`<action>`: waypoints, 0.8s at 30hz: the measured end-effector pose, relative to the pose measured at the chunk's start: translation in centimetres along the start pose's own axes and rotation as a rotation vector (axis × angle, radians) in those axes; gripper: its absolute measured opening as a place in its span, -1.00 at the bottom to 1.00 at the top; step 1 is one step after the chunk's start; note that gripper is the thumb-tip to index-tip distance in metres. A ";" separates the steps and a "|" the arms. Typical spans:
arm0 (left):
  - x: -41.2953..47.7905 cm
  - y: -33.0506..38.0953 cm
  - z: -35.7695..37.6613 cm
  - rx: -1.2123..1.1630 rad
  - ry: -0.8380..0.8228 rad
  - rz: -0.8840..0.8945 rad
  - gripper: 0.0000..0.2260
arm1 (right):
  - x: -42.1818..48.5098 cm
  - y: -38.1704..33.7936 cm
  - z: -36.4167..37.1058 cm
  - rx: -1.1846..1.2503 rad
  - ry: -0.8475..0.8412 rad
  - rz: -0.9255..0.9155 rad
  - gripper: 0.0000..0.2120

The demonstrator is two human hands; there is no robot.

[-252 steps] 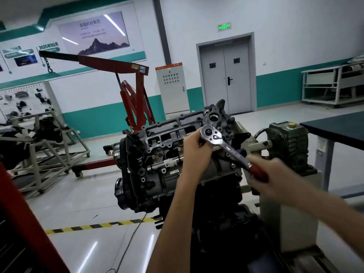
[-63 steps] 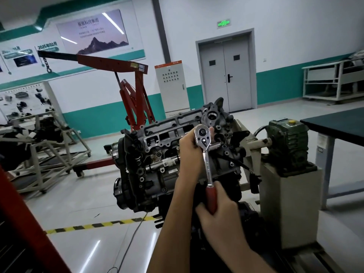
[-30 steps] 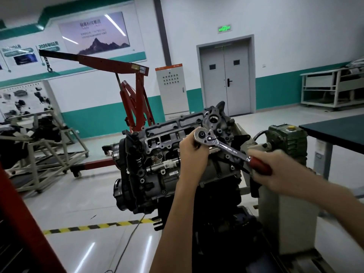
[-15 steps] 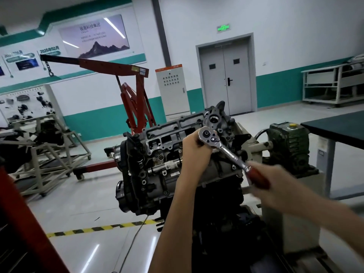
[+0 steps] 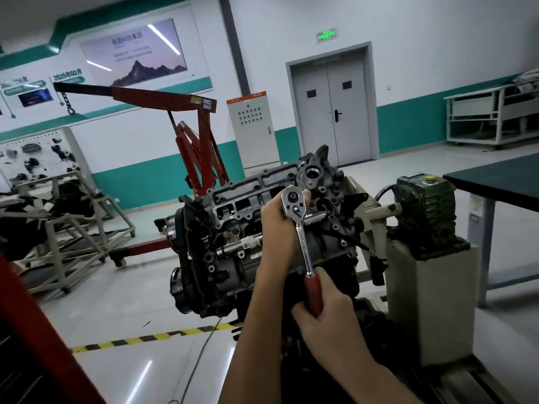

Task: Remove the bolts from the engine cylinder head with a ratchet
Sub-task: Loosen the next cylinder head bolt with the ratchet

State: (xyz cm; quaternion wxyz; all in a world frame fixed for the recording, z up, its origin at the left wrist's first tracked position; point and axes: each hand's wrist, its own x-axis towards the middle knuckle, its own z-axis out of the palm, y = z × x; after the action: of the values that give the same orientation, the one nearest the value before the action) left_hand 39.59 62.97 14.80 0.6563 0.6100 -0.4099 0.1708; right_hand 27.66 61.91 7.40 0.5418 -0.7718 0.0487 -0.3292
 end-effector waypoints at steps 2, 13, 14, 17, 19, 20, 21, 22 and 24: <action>0.2 -0.1 0.0 0.009 -0.004 -0.015 -0.58 | 0.8 0.3 -3.9 -0.173 -0.103 -0.052 -0.73; -0.2 0.1 0.0 -0.034 0.010 -0.044 -0.61 | 1.5 0.1 -6.8 -0.333 -0.075 -0.102 -0.71; -0.2 0.1 0.1 -0.034 0.020 -0.051 -0.64 | 0.3 0.2 -4.4 -0.228 -0.008 -0.065 -0.72; -0.3 0.1 0.0 -0.029 -0.016 -0.051 -0.57 | -0.7 0.0 1.3 0.006 0.083 0.004 -0.75; -0.2 0.2 -0.1 -0.028 -0.027 -0.051 -0.54 | -0.5 0.0 1.6 0.041 0.042 0.029 -0.81; -0.1 0.2 -0.1 -0.033 -0.017 -0.055 -0.53 | -0.2 0.0 0.6 0.005 0.000 0.029 -0.80; -0.1 0.1 -0.1 -0.034 -0.002 -0.055 -0.53 | 0.0 0.2 -1.1 -0.055 -0.056 0.007 -0.77; -0.1 -0.1 -0.1 -0.034 0.009 -0.054 -0.53 | 0.5 0.3 -3.2 -0.142 -0.115 -0.033 -0.73; -0.1 -0.1 -0.1 -0.039 0.004 -0.064 -0.56 | 2.2 -0.1 -7.9 -0.367 -0.205 -0.128 -0.69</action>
State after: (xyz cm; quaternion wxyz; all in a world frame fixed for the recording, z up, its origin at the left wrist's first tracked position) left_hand 39.63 63.09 14.67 0.6741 0.6096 -0.3919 0.1430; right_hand 24.98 54.67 10.05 0.3721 -0.8885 0.0034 -0.2685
